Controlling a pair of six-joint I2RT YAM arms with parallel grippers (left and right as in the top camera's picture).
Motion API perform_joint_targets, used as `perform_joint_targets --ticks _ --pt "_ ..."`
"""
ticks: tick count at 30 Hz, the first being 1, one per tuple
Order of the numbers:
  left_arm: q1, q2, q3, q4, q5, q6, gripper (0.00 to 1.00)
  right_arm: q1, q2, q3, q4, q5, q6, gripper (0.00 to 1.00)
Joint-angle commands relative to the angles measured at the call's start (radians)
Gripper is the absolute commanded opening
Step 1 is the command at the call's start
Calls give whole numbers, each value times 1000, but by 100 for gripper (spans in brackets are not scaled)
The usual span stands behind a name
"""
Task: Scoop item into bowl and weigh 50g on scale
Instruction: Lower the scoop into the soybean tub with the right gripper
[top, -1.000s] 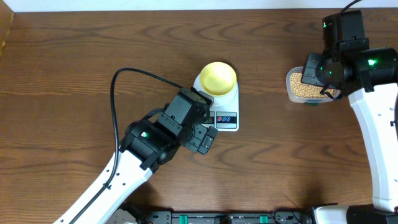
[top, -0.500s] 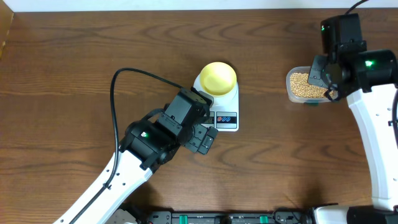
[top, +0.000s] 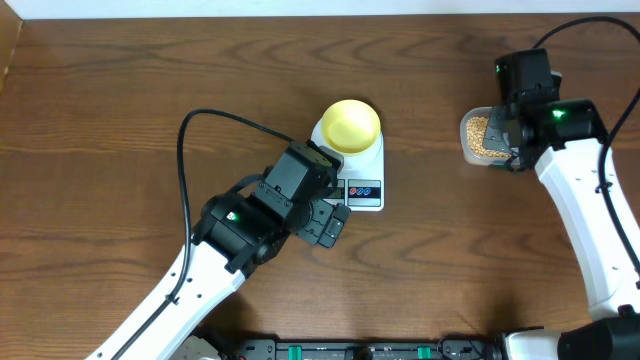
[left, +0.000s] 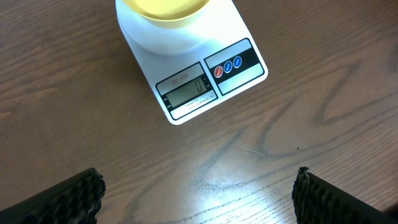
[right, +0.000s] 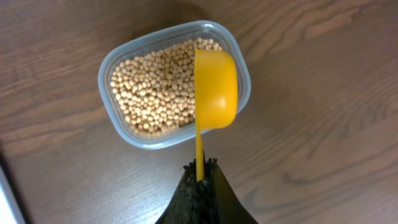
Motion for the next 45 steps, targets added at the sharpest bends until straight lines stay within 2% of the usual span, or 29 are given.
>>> perform_joint_targets --ticks 1,16,38,45 --pt "3 0 23 -2 -2 9 99 -10 -13 -32 24 34 13 1" --pt "3 0 23 -2 -2 9 99 -15 10 -81 113 78 12 1" --pt "3 0 23 -2 -2 9 99 -18 96 -84 146 66 13 1" --pt "3 0 23 -2 -2 9 99 -54 145 -85 158 -18 12 1"
